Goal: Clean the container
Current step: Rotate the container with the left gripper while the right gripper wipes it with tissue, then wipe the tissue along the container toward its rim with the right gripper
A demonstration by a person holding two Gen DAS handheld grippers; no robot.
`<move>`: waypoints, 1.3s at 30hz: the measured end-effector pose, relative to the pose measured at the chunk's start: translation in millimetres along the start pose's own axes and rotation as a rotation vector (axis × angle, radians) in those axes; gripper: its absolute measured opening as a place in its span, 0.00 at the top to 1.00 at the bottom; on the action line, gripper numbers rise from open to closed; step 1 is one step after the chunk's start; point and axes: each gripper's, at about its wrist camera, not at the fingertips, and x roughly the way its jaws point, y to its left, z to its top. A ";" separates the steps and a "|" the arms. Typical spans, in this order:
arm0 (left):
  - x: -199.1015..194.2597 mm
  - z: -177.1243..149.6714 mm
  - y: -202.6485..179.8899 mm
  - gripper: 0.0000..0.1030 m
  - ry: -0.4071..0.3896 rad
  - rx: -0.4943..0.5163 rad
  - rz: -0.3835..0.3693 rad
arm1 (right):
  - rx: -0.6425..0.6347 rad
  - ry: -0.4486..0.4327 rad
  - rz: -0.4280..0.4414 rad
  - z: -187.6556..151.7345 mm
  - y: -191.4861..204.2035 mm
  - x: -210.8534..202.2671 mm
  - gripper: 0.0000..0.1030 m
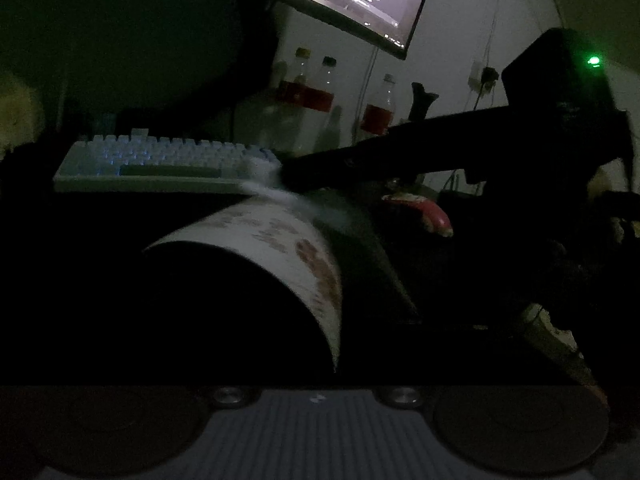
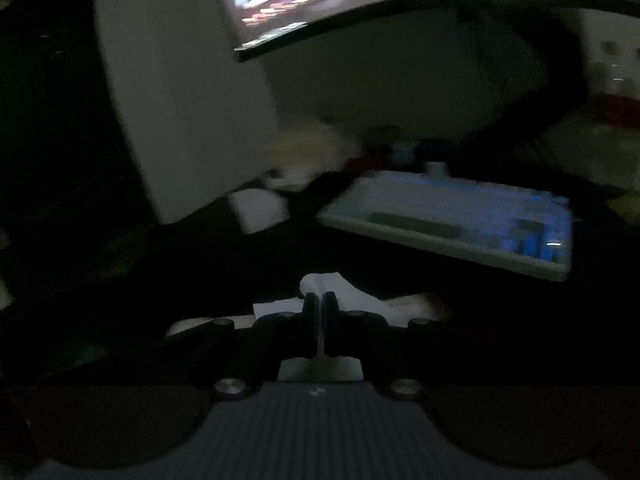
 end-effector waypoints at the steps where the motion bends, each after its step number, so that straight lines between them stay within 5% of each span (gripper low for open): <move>1: -0.4 0.2 0.3 0.43 0.000 0.001 0.000 | -0.012 0.001 0.025 -0.7 7.3 1.2 0.96; 6: -2.1 0.5 2.9 0.39 -0.001 -0.001 0.006 | -0.047 -0.003 0.090 -2.3 28.3 7.0 0.96; 12: -1.8 4.5 2.0 0.11 0.017 -0.002 0.037 | 0.039 -0.016 -0.111 3.9 -13.3 7.5 0.96; 15: 1.8 5.9 -0.6 0.09 0.027 0.010 0.058 | -0.008 -0.022 -0.198 3.2 -12.0 10.3 0.96; 21: 5.4 8.9 4.3 0.08 0.022 0.000 0.086 | -0.050 -0.001 0.047 0.7 25.6 19.1 0.96; 25: 4.0 10.5 15.5 0.08 0.009 -0.047 0.069 | -0.047 -0.007 0.043 5.0 22.1 25.1 0.96; 31: 3.3 10.8 23.5 0.00 -0.006 -0.078 0.077 | 0.075 -0.029 -0.161 12.9 -19.1 27.3 0.96; 39: 5.5 10.9 20.4 0.00 -0.020 -0.059 0.110 | -0.032 -0.003 0.044 11.3 27.1 38.1 0.96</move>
